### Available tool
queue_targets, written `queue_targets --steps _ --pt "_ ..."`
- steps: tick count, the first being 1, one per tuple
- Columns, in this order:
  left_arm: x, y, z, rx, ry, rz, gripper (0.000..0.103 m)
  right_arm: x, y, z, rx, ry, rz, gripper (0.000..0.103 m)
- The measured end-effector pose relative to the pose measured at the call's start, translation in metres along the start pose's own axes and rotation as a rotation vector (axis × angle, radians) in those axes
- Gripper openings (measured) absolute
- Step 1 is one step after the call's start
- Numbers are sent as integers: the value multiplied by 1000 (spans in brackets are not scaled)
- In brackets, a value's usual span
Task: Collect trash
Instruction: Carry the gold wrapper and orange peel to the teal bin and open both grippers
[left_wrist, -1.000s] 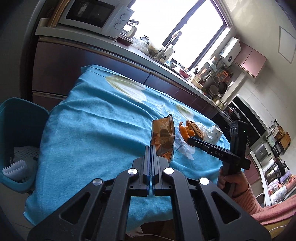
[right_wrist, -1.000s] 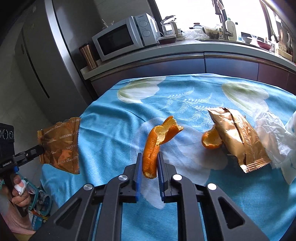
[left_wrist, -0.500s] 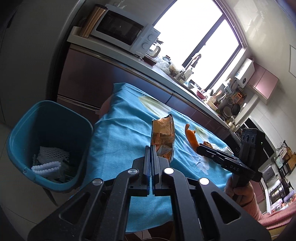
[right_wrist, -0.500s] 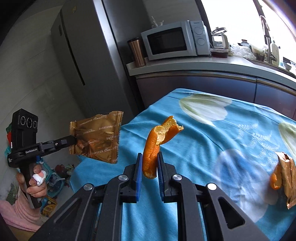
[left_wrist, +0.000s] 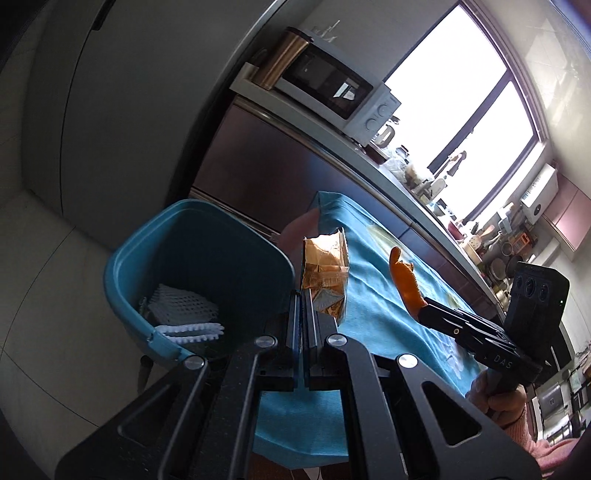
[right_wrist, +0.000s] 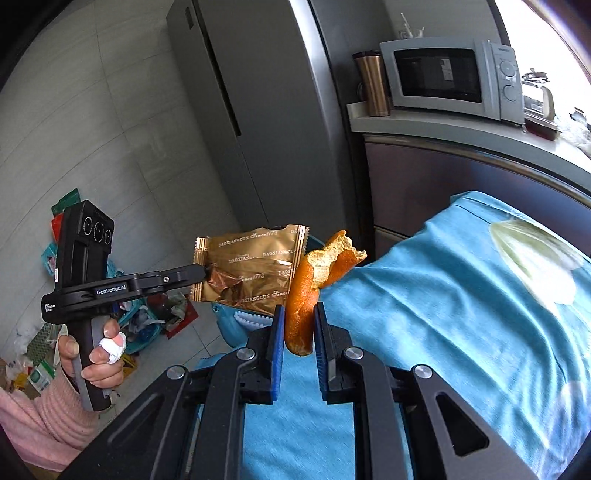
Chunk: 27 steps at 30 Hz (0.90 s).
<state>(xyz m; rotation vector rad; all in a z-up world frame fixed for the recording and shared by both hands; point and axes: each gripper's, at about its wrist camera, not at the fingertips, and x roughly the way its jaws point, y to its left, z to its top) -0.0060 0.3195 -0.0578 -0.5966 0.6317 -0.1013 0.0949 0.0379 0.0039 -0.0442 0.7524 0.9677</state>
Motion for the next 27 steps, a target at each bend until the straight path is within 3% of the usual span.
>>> queue_targets --steps 9,24,27 --pt "11 40 5 -72 6 75 1 49 18 18 -24 76 66 14" --pt "56 65 10 -126 48 147 3 118 25 27 12 186 36 15" --pt "69 69 8 -135 69 163 5 118 25 27 16 173 31 15"
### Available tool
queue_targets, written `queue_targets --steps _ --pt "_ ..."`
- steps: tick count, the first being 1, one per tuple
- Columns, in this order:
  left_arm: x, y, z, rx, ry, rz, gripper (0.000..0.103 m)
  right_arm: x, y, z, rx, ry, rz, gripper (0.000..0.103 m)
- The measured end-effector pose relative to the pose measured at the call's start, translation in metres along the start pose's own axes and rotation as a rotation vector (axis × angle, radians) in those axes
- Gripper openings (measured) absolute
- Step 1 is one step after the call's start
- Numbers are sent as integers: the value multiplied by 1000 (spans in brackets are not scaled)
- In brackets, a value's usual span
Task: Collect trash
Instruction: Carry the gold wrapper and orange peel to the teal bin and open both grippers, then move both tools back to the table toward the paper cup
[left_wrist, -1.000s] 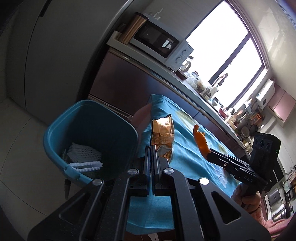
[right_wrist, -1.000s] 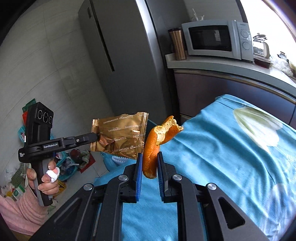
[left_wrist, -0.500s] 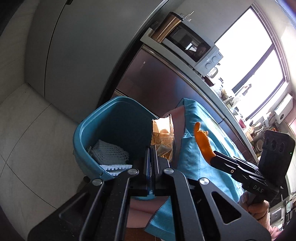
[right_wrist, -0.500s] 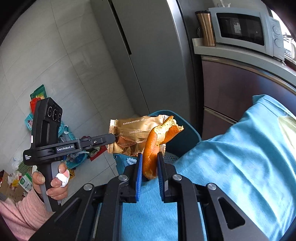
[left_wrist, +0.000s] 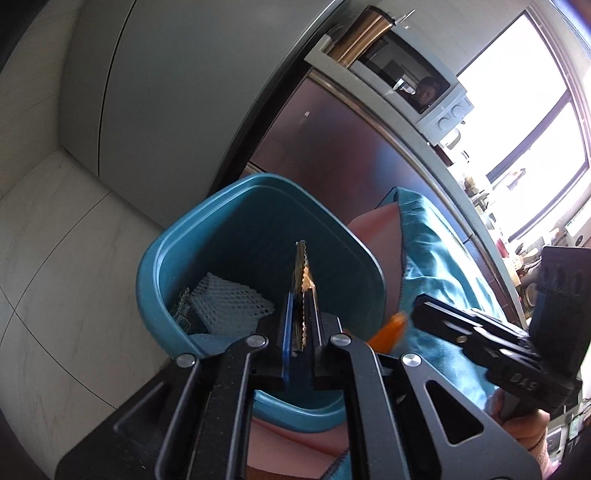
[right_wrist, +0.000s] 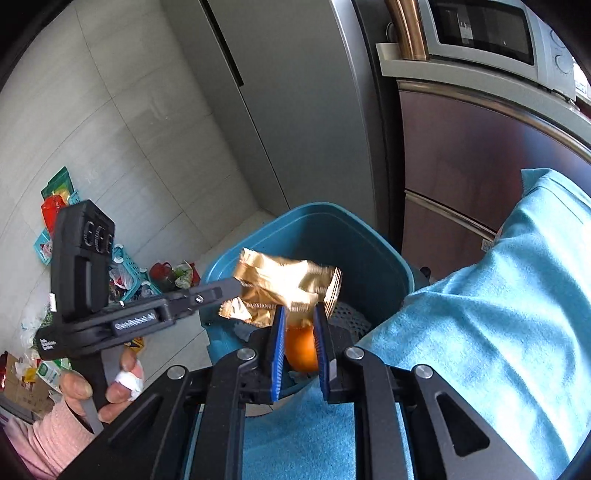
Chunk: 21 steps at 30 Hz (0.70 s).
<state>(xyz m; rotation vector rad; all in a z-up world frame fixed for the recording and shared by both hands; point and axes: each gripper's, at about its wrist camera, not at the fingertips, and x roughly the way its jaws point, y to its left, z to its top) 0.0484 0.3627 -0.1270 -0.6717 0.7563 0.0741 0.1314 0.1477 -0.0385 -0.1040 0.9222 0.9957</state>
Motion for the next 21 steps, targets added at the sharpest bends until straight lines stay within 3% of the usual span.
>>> queue_targets --steps 11,15,21 --pt "5 -7 -9 39 -6 40 14 -30 -10 -19 19 -44 16 16" --pt "-6 -23 -10 87 -35 15 14 -59 -10 -32 1 -88 11 18" --pt "-26 -73 -21 211 -70 -74 26 -113 -22 -61 18 -170 -43 29"
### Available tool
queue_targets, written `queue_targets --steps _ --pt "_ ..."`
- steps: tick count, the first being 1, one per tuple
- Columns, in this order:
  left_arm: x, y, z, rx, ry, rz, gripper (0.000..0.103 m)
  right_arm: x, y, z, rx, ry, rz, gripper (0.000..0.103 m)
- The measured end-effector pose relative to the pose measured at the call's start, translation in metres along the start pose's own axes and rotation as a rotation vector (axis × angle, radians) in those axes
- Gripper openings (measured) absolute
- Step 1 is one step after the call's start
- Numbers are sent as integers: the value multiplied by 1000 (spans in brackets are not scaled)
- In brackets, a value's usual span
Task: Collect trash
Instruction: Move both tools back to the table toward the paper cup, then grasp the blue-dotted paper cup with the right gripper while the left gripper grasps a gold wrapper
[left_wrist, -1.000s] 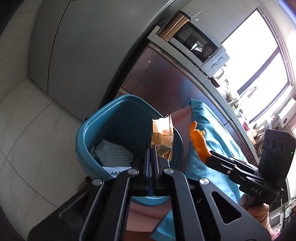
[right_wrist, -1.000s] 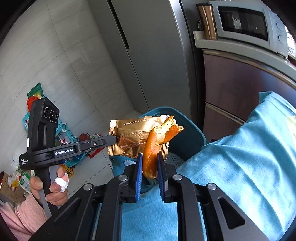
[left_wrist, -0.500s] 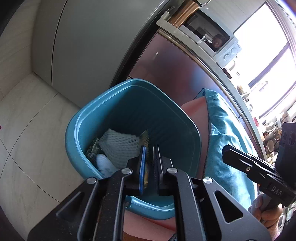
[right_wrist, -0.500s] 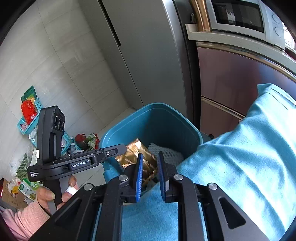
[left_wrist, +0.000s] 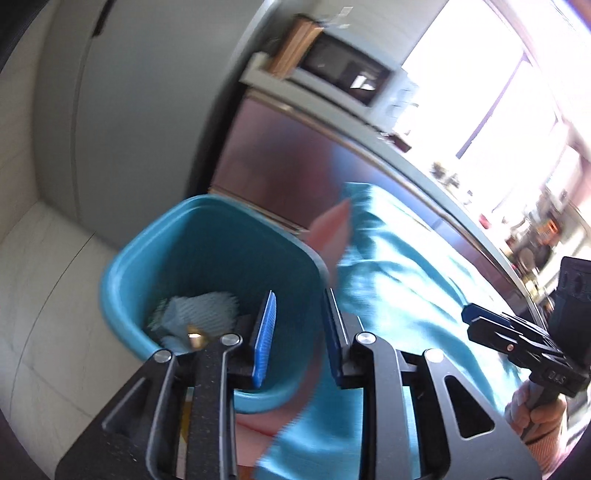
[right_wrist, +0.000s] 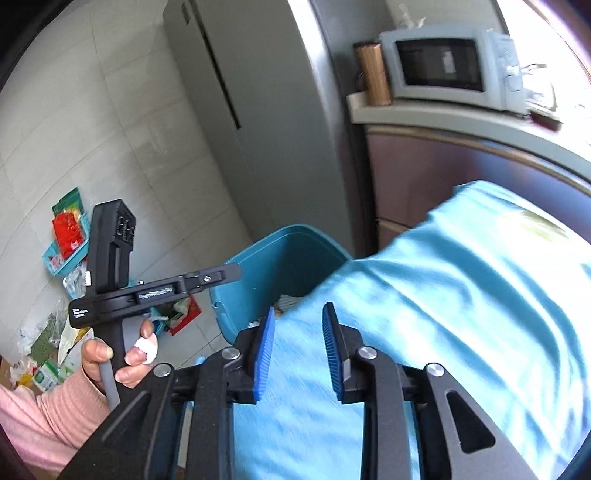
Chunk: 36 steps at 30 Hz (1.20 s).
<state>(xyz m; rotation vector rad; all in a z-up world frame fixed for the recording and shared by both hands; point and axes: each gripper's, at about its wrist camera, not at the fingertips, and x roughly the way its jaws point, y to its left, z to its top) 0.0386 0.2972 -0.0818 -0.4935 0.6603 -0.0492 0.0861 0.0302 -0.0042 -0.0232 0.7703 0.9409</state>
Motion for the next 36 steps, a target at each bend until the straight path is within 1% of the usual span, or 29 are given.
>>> queue_targets --steps 4,7,11,15,21,24,26,30,32,33,36 --pt "-1 -41 -3 79 4 -89 33 -40 -20 -18 47 -45 -67 32" --pt "4 -75 -10 142 28 -151 33 -67 -41 -34 111 -74 -127 33" --pt "17 -120 -21 213 76 -232 33 -104 -71 -63 212 -107 -217 34" --pt "31 -164 -37 278 128 -304 33 -139 -98 -93 303 -146 -314 36" --pt "59 -235 -61 371 209 -400 34 -188 -134 -132 393 -196 -453 38" --pt "72 -267 -69 404 253 -447 35 -204 -147 -143 424 -222 -510 39" --pt "82 -286 -73 425 281 -472 36 -214 -155 -148 439 -237 -548 39" --pt "104 -327 -83 463 331 -510 36 -235 -169 -159 468 -270 -618 45" --pt "115 -346 -88 481 353 -522 37 -244 -175 -164 487 -286 -653 46" --pt "120 -356 -91 489 360 -524 37 -248 -178 -167 496 -292 -672 49" --pt "135 -378 -96 507 381 -521 39 -259 -189 -173 525 -314 -711 53"
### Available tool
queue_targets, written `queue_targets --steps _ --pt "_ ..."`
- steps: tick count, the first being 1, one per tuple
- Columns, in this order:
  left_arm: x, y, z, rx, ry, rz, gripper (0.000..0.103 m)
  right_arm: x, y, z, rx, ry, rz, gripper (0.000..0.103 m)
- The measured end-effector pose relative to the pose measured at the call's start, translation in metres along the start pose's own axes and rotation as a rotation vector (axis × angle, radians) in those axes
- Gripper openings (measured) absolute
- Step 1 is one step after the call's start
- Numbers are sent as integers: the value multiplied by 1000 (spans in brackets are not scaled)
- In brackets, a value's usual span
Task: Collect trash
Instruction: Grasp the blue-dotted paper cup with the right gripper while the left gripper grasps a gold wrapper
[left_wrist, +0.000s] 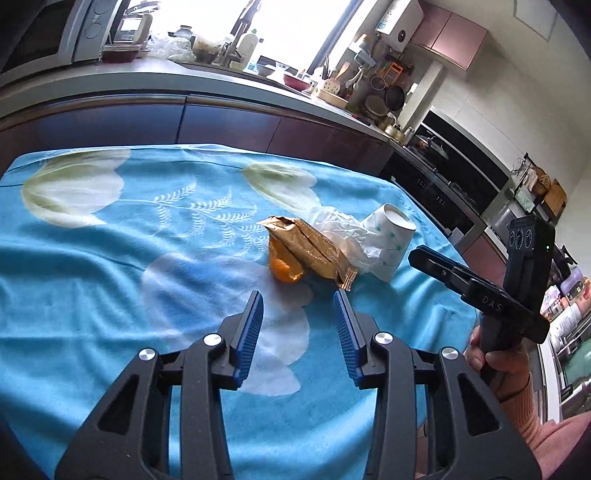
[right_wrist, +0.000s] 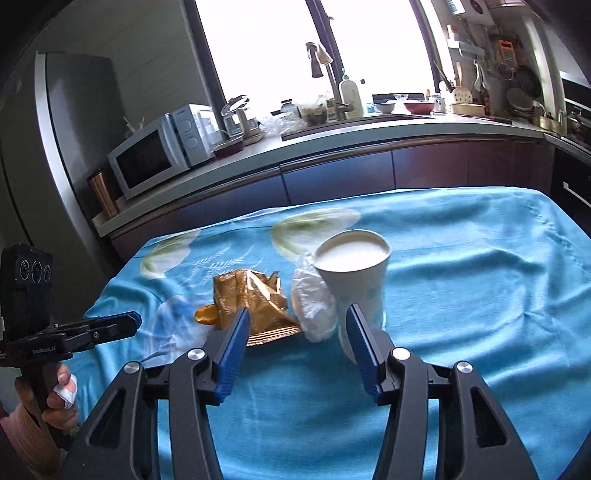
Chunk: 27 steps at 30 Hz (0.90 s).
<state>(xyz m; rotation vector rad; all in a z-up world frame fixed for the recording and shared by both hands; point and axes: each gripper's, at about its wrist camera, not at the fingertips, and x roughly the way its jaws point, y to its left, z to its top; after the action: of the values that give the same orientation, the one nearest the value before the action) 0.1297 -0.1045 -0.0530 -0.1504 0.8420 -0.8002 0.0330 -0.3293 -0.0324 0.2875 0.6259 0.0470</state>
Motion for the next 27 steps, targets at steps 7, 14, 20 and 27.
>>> queue_targets --steps 7,14,20,27 --pt "41 -5 22 -11 49 26 42 14 -25 9 29 -8 -49 63" --pt "75 4 36 -61 103 14 51 31 -35 16 27 8 -38 63" --pt "97 8 44 -88 133 -3 50 32 -43 20 27 15 -27 38" --pt "107 2 44 -91 140 -20 20 22 -53 18 32 0 -47 35"
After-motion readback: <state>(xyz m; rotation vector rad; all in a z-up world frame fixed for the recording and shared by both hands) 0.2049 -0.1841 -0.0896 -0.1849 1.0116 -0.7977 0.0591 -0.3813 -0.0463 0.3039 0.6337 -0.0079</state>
